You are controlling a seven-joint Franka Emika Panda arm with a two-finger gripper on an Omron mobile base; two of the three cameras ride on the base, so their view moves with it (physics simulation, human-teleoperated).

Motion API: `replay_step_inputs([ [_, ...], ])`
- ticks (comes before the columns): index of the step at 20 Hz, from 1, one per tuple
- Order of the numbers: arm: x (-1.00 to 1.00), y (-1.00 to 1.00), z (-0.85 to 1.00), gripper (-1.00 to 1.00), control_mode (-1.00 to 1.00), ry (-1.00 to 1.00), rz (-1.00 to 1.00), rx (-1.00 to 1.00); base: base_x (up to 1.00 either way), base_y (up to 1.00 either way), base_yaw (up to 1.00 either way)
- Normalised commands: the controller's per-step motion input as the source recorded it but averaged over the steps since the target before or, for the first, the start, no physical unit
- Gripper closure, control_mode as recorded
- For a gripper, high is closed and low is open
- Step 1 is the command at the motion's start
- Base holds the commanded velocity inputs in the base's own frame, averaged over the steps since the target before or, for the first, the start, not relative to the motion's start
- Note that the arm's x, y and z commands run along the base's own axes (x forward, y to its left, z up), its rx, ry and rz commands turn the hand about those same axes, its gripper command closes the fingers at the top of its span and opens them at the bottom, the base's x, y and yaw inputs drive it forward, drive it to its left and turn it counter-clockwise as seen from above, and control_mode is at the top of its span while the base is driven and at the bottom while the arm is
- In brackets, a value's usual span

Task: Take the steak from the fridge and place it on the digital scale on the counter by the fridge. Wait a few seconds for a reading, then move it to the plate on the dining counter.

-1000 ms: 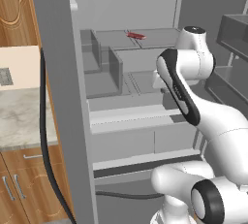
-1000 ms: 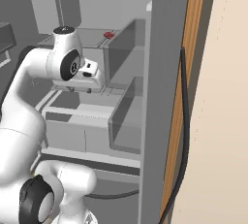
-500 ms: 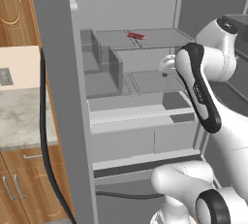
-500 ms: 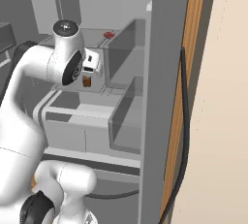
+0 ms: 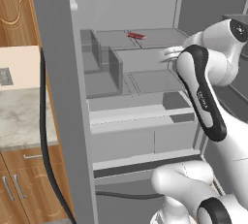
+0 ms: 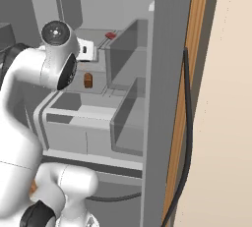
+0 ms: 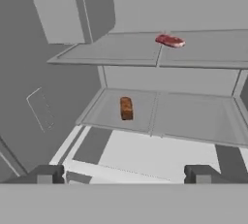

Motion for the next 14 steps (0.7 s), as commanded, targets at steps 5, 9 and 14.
replay_step_inputs([
  [5, 0.01, 0.51, 0.02, -1.00, -1.00, -0.33, -0.06, -0.05, 0.00, 0.00, 0.00],
  [9, 0.34, 0.04, 0.30, -1.00, -1.00, -0.16, -0.06, -0.02, 0.00, 0.00, 0.00],
  [14, 0.12, 0.52, 0.56, -1.00, -1.00, 0.06, -0.09, -0.38, 0.00, 0.00, 0.00],
])
